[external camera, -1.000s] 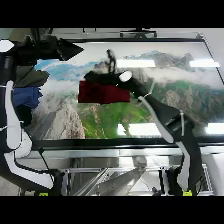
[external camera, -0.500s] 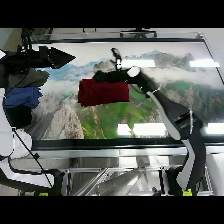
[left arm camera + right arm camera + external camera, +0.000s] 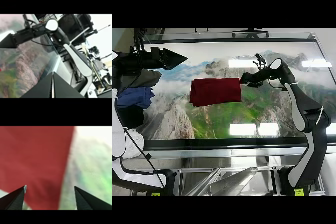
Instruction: Fold the shirts.
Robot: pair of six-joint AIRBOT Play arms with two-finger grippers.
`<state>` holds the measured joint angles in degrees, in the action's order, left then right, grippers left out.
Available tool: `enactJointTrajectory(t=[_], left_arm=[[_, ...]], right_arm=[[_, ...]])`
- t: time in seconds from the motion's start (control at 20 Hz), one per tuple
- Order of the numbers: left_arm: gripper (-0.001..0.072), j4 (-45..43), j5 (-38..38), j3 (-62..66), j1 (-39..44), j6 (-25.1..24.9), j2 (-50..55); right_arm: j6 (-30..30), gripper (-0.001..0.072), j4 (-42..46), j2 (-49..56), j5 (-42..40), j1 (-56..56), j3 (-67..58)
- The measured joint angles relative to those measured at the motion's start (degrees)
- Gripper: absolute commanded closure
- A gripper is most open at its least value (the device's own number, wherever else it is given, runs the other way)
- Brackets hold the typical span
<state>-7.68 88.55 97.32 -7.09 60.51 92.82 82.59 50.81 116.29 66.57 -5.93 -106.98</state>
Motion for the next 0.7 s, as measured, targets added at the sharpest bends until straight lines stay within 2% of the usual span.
enactJointTrajectory(t=[0.25, 0.4, 0.45, 0.5, 0.55, 0.6, 0.7], left_arm=[[0.0705, -0.15, 0.0, 0.0, 0.0, -0.42, 0.0], [0.0705, -0.15, 0.0, 0.0, 0.0, -0.83, 0.0], [0.0706, -0.15, 0.0, 0.0, 0.0, -0.85, 0.0], [0.0705, -0.15, 0.0, 0.0, 0.0, -0.9, 0.0], [0.0705, -0.11, 0.02, 0.0, 0.0, -1.05, 0.0], [0.0705, -0.17, 0.0, 0.0, 0.0, -1.05, 0.0], [0.0705, 0.0, 0.02, 0.0, 0.0, -1.05, 0.0]], right_arm=[[-0.35, 0.0032, -4.85, 4.61, 0.0, 0.09, 0.0], [-1.4, 0.0067, -9.6, 6.91, -0.63, -0.52, -0.11], [-2.16, 0.0298, -11.02, 7.58, -0.66, -0.83, -0.11], [-2.82, 0.0484, -11.96, 8.24, -0.66, -1.11, -0.07], [-3.63, 0.0606, -13.33, 8.94, -0.61, -1.4, 0.04], [-4.72, 0.0692, -14.14, 9.29, -0.61, -1.68, 0.04], [-5.97, 0.0693, -17.16, 9.22, -0.59, -1.92, 0.02]])
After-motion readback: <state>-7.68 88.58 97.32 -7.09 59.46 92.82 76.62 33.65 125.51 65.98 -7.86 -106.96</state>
